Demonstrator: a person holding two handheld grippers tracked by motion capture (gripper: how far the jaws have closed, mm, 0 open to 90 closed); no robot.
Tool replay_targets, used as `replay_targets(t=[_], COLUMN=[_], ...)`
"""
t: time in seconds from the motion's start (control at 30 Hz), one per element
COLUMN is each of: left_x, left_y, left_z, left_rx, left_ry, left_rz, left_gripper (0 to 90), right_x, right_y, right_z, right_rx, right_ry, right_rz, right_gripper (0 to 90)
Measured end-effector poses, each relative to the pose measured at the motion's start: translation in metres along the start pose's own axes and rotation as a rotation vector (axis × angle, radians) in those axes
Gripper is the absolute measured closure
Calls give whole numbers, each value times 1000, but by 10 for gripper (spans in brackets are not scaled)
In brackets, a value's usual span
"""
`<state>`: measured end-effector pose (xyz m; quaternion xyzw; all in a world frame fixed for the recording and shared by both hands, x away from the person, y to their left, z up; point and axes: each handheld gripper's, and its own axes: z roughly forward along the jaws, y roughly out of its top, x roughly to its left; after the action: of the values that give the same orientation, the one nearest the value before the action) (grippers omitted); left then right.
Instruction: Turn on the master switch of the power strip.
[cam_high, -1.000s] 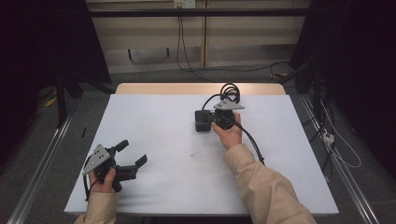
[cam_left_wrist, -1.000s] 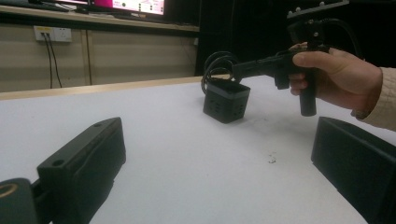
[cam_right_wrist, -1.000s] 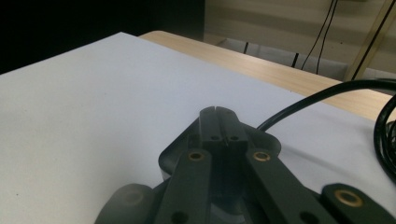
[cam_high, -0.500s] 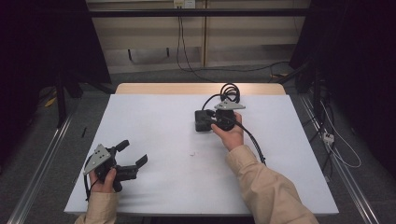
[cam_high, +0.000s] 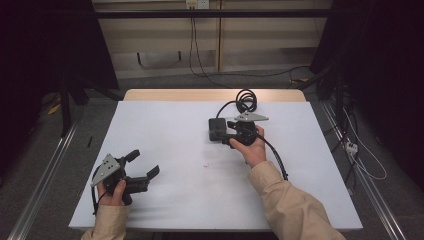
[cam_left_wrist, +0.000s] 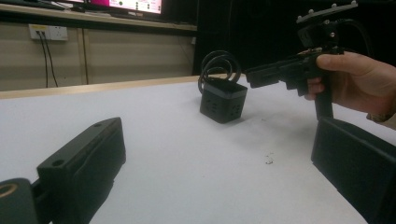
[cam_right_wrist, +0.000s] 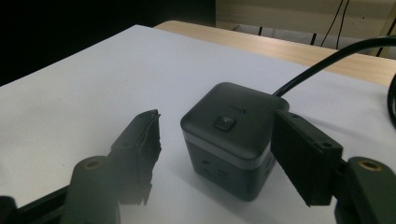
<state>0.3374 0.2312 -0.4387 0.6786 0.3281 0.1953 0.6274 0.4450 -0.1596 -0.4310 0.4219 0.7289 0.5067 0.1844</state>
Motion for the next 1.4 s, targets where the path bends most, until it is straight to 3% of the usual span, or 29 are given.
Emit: replay_targets(t=[0.43,1.03,1.4], left_x=[-1,-1,-2], left_y=[0,0,-1], left_z=[0,1,1], left_rx=[1,2,4], left_ry=[1,6,6], left_rz=[-2,-5,-2], left_gripper=[26,26,27], right_x=[-2,-1,-1], right_y=[-13,-33,-44], right_z=[-23,-52,-72], right_rx=[12,57,57], right_ry=[15,23,24], right_rz=[-2,-26,-40], right_gripper=[219,173,138])
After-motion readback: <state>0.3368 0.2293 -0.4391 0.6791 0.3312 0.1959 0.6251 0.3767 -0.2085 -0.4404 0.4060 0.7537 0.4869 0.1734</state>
